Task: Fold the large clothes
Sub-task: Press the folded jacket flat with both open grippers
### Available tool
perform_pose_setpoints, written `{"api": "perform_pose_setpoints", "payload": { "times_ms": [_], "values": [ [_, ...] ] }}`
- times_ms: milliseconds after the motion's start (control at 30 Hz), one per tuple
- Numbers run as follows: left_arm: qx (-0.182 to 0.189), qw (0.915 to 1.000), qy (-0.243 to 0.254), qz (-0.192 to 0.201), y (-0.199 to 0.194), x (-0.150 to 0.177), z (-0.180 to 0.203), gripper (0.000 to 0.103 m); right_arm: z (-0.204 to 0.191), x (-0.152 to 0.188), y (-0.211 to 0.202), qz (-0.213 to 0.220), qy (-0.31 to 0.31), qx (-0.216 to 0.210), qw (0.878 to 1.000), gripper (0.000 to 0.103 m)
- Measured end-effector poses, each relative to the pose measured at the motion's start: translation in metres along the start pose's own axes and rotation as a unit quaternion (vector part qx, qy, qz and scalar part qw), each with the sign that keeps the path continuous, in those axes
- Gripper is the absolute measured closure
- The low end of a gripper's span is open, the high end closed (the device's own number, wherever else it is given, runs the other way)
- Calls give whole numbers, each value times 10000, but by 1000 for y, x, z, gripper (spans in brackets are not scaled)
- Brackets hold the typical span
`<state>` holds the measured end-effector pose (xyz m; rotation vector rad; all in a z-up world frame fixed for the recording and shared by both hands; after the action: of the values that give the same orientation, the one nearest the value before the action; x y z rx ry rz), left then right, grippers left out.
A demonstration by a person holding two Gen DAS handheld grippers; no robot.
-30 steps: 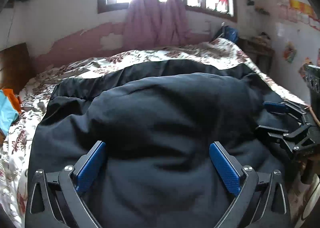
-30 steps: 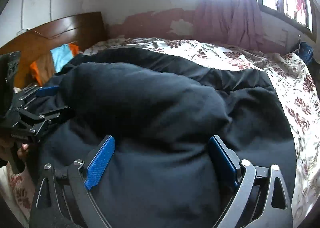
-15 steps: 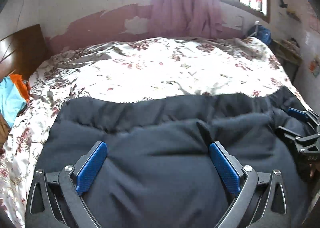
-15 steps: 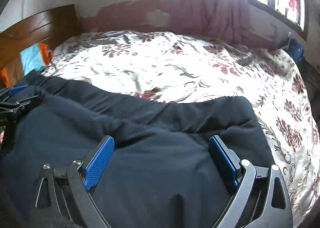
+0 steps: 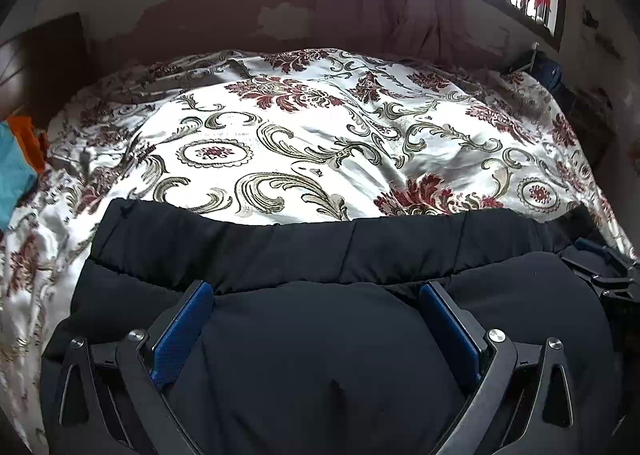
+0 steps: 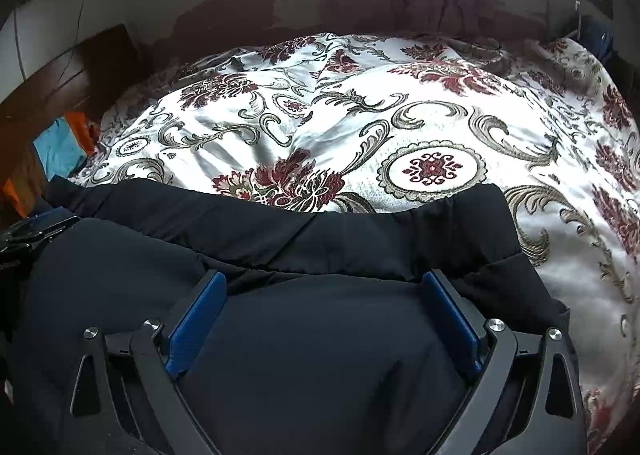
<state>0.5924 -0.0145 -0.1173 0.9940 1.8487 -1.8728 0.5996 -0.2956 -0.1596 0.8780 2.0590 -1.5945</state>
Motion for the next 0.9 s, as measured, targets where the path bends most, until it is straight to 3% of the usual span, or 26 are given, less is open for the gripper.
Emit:
{"api": "perform_pose_setpoints", "payload": {
  "times_ms": [300,900],
  "values": [
    [178,9997,-152,92,11,0,1,0,2,1,10,17,203,-187,9996,6],
    [180,9995,-181,176,12,1,2,0,4,2,11,75,214,-182,9996,5]
  ]
}}
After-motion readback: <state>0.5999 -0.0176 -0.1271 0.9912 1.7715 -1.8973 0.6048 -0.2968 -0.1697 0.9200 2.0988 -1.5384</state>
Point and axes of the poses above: each gripper's, at about its wrist camera, not at the fingertips, and y roughly the way its jaws point, z to its right, x to its underside, the point moved 10 cm from there along y, roughly the way its jaws point, and after that the axes turned 13 degrees about y, right-handed, at the moved point
